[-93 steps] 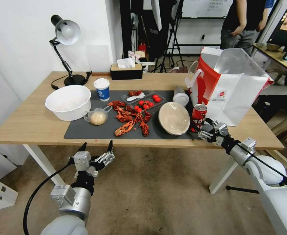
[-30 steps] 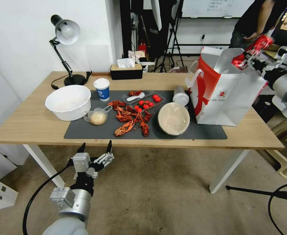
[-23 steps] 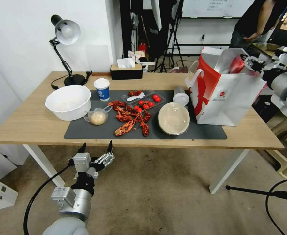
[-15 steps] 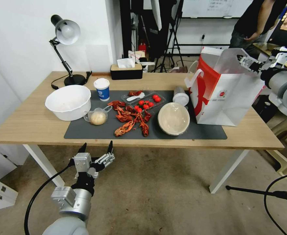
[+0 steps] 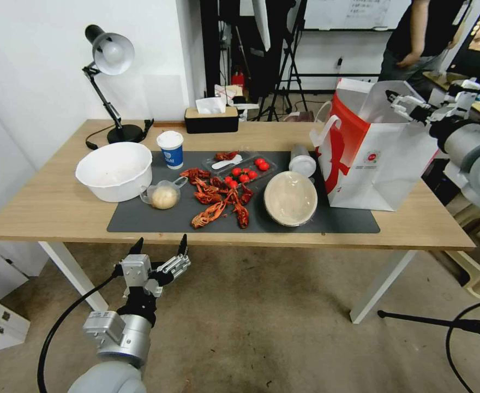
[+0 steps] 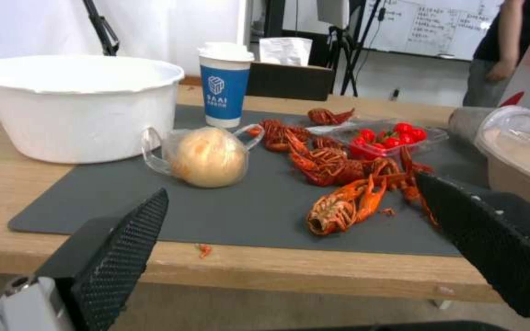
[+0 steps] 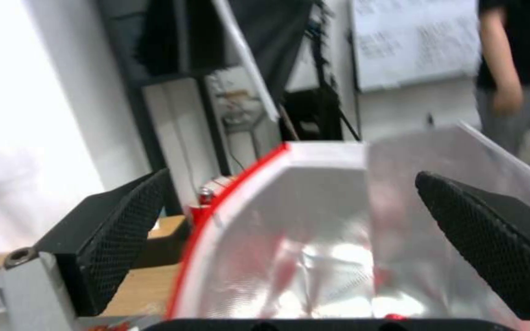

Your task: Pick up the trash from the table and place it into the takeout bag.

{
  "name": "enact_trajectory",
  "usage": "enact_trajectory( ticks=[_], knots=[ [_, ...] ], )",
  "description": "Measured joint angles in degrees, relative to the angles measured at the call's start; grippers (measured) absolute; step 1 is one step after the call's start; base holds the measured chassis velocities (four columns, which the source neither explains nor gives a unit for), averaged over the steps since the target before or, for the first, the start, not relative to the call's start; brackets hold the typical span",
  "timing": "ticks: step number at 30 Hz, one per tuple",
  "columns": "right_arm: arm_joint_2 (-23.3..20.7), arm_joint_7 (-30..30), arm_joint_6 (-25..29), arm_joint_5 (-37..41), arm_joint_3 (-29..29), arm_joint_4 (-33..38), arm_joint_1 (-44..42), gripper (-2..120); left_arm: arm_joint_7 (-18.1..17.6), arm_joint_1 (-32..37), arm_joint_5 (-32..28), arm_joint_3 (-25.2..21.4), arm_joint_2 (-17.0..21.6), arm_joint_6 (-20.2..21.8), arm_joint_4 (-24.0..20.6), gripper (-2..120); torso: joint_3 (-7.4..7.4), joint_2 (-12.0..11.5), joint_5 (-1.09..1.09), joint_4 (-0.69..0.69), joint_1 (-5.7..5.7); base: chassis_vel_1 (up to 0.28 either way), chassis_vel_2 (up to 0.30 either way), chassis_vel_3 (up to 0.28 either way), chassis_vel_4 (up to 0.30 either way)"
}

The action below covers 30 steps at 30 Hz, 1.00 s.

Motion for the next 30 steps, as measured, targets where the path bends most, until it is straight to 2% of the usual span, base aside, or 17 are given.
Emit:
enact_trajectory(
  ticks=[1, 2, 5, 7, 12, 15, 20, 28, 30],
  knots=[
    [-0.1, -3.0, 2.5, -4.0, 0.3, 1.3, -2.3, 100, 0.0, 0.0, 0.0, -0.1, 0.0, 0.0, 0.0, 100, 0.00, 0.0, 0.00, 0.00, 0.00, 0.000, 0.000, 0.000, 0.000],
    [-0.1, -3.0, 2.5, -4.0, 0.3, 1.3, -2.3, 100, 0.0, 0.0, 0.0, -0.1, 0.0, 0.0, 0.0, 100, 0.00, 0.0, 0.00, 0.00, 0.00, 0.000, 0.000, 0.000, 0.000],
    [-0.3, -7.2, 7.9, -10.9, 0.6, 3.7, -6.9, 100, 0.1, 0.1, 0.0, -0.1, 0.0, -0.1, -0.1, 100, 0.00, 0.0, 0.00, 0.00, 0.00, 0.000, 0.000, 0.000, 0.000],
    [-0.4, -8.2, 9.5, -13.1, 0.7, 5.1, -8.8, 100, 0.1, 0.1, 0.0, -0.1, 0.0, -0.1, -0.1, 100, 0.00, 0.0, 0.01, 0.00, 0.00, 0.000, 0.000, 0.000, 0.000],
    [-0.4, -8.5, 11.2, -17.0, 0.9, 7.0, -11.3, 100, 0.1, 0.1, 0.0, -0.1, -0.1, -0.1, -0.2, 100, 0.00, 0.0, 0.00, 0.00, 0.00, 0.000, 0.000, 0.000, 0.000],
    [-0.4, -8.6, 12.9, -22.0, 1.0, 7.5, -13.3, 100, 0.2, -0.3, 0.0, -0.2, 0.1, -0.3, 0.3, 100, 0.00, 0.0, 0.00, 0.01, 0.00, 0.000, 0.000, 0.000, 0.000],
    [0.2, -8.7, 14.6, -24.3, 1.9, 9.1, -17.1, 100, 0.2, -0.8, -0.3, -0.8, 0.6, -0.4, 0.9, 100, 0.00, 0.0, 0.00, 0.00, 0.00, 0.000, 0.000, 0.000, 0.000],
    [4.7, -4.4, 17.3, -30.2, 3.7, 12.8, -28.2, 100, 0.2, -0.7, -0.4, -0.9, 0.5, -0.6, 1.0, 100, 0.00, 0.0, 0.00, 0.00, 0.00, 0.000, 0.000, 0.000, 0.000],
    [8.5, -3.4, 19.3, -31.9, 4.2, 14.3, -33.8, 100, 0.2, -0.7, -0.4, -0.9, 0.5, -0.6, 1.0, 100, 0.00, 0.0, 0.00, 0.00, 0.00, 0.000, 0.000, 0.000, 0.000]
  ],
)
